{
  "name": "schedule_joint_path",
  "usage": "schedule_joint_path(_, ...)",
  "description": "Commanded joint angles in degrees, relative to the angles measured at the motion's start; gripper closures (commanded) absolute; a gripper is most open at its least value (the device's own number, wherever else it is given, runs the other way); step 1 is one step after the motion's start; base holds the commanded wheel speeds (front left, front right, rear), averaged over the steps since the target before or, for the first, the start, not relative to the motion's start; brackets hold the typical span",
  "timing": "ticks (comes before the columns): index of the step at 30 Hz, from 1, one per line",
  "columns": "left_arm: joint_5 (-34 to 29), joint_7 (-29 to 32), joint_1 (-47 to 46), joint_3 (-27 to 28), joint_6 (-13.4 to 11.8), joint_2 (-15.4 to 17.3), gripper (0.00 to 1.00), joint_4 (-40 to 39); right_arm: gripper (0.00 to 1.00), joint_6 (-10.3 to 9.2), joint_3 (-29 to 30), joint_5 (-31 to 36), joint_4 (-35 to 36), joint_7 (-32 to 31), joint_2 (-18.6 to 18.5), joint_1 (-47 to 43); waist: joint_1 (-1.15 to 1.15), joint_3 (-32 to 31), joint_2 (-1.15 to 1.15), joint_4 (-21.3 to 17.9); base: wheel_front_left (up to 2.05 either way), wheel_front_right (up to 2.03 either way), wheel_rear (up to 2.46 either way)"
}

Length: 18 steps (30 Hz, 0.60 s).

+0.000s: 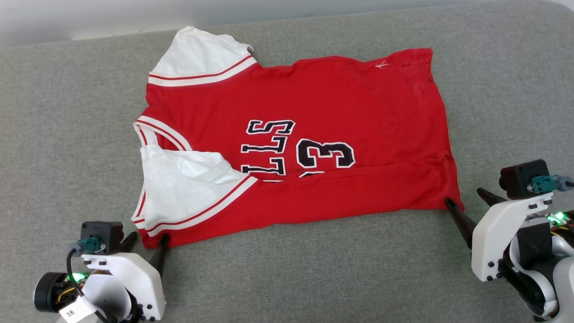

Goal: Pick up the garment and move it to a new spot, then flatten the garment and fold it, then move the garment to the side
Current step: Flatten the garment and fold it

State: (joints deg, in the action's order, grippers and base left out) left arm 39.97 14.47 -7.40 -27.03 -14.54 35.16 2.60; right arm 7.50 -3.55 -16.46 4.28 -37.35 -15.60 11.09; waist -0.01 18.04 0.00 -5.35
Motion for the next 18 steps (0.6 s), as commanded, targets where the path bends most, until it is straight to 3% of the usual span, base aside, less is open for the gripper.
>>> schedule_joint_path(1, 0.7, 1.5, 1.4, -2.4, 1.1, -1.8, 1.0, 2.4, 0.0, -0.02, 0.3, 0.3, 0.3, 0.0, 0.1, -0.6, 0.01, -0.1, 0.0, 0.1, 0.0, 0.0, 0.0)
schedule_joint_path(10, 0.5, -4.4, 0.5, -0.9, 2.6, -2.5, 1.0, -0.2, 0.0, -0.02, 2.2, 2.0, -1.8, -0.3, -0.3, -1.4, 0.01, -3.2, 0.0, 2.2, 0.0, 0.0, 0.0)
schedule_joint_path(18, -0.6, -6.1, 0.6, 0.1, 1.8, -1.3, 1.0, -8.3, 0.0, -0.03, 5.1, 4.6, -6.8, -0.2, 1.0, 0.4, 0.01, -2.9, 0.0, 4.4, 0.0, 0.0, 0.0)
